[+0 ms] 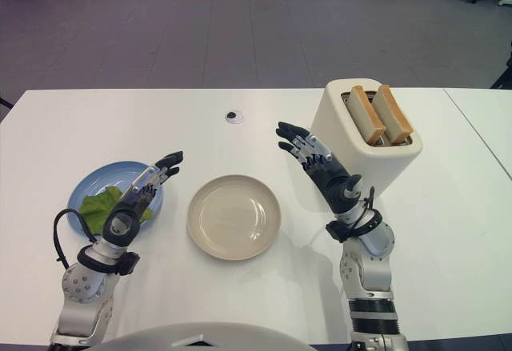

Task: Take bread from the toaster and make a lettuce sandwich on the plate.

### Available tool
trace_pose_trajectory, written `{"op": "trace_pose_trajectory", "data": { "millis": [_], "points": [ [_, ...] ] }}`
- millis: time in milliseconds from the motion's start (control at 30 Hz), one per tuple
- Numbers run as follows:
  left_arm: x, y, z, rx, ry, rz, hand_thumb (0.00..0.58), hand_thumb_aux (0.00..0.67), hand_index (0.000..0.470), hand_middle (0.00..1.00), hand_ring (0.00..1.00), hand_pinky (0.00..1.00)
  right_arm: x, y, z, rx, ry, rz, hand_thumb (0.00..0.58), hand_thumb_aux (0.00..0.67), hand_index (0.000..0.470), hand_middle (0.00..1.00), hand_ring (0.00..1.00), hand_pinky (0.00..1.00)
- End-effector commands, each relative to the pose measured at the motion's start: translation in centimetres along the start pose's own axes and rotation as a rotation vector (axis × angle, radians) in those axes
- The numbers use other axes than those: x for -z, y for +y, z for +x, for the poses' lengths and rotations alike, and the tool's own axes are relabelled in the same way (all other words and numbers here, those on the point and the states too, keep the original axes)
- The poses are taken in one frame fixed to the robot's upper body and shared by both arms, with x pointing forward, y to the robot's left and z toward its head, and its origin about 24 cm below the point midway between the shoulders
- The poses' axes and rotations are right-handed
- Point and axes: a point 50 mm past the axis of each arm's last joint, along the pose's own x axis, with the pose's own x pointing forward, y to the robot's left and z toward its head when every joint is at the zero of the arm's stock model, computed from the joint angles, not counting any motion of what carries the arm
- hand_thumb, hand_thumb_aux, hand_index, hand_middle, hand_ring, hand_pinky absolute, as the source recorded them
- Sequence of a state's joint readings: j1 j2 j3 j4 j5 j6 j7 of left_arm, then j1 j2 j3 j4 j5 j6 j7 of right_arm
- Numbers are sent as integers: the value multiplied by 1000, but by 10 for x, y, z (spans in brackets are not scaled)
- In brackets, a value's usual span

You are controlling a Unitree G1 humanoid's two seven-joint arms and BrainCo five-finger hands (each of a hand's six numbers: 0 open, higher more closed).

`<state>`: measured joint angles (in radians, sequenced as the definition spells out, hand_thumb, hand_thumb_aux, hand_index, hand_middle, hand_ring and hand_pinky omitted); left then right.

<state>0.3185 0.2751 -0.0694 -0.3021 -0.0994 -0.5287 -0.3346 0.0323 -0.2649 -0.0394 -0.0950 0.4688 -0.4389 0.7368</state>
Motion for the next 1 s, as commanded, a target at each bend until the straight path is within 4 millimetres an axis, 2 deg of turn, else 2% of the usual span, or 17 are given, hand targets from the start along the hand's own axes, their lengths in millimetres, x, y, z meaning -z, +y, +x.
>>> {"op": "trace_pose_trajectory", "data": {
  "millis": [33,633,733,800,933,1000],
  "points": [
    [1,-1,-1,3,11,-20,0,0,0,0,0,0,1,1,-1,-9,17,6,0,0,0,0,0,0],
    [-1,-3,0,12,12,-57,0,0,0,0,0,0,2,1,-2,-12,23,13,0,0,0,0,0,0],
    [0,-3,0,13,14,-57,0,0,0,0,0,0,1,1,-1,-14,38,-58,0,0,0,0,0,0],
    [0,-3,0,17,15,-56,0,0,0,0,0,0,-12,-12,4,40,33,-169,0,0,0,0,0,0],
    [1,-4,1,23,16,-56,0,0,0,0,0,0,-61,-61,14,125,45,-408,0,0,0,0,0,0],
    [1,-5,2,23,17,-57,0,0,0,0,0,0,-79,-84,17,182,80,-535,0,0,0,0,0,0]
  ]
}}
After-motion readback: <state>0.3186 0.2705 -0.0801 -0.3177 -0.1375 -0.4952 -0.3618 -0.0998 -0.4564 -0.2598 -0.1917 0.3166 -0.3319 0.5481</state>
